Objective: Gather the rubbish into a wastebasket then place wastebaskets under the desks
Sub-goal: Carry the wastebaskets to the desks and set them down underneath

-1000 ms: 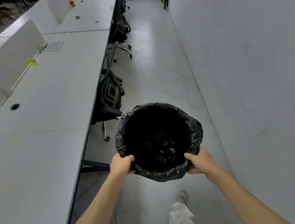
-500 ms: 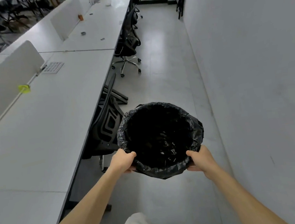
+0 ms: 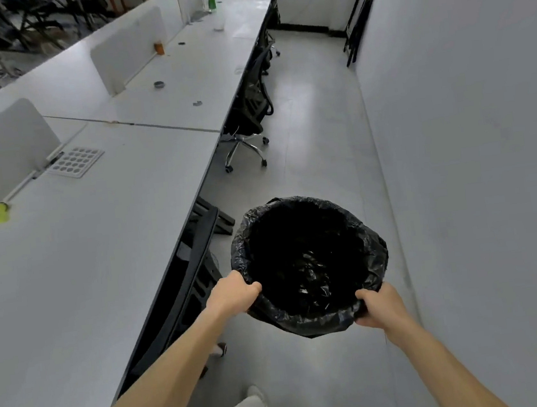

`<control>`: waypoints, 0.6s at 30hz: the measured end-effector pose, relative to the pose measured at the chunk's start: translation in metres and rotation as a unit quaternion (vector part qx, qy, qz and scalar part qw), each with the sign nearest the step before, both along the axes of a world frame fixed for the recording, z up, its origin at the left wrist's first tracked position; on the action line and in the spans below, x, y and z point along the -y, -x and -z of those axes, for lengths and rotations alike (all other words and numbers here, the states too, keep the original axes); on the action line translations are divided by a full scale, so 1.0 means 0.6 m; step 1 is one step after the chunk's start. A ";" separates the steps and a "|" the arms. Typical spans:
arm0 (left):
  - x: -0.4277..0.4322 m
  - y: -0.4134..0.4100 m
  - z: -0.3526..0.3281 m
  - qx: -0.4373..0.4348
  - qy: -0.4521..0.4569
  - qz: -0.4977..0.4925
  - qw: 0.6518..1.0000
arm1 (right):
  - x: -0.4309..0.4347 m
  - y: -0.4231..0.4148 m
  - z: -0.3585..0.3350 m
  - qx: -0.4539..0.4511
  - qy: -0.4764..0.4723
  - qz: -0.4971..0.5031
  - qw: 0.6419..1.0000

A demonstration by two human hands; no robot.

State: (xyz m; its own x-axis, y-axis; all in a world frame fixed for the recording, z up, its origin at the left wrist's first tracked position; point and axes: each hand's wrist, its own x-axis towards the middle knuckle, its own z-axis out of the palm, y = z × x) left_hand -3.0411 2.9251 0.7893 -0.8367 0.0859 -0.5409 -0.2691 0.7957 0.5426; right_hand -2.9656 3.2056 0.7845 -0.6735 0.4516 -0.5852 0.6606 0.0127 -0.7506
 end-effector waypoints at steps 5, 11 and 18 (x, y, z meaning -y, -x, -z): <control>-0.022 0.194 -0.021 0.004 -0.013 0.031 0.999 | -0.016 0.175 -0.024 -0.010 0.003 0.021 1.000; -0.055 0.395 -0.013 0.010 -0.036 -0.015 0.999 | -0.047 0.404 -0.020 -0.023 0.004 0.005 1.000; -0.078 0.586 0.019 -0.023 -0.012 -0.069 0.997 | -0.105 0.632 0.046 -0.002 0.036 -0.045 0.998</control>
State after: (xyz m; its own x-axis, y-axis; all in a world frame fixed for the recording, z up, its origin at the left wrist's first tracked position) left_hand -3.3927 2.9721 0.7779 -0.8655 -0.0197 -0.5006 -0.3493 0.7400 0.5748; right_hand -3.3449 3.2683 0.7567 -0.7116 0.3457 -0.6116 0.6569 0.0187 -0.7537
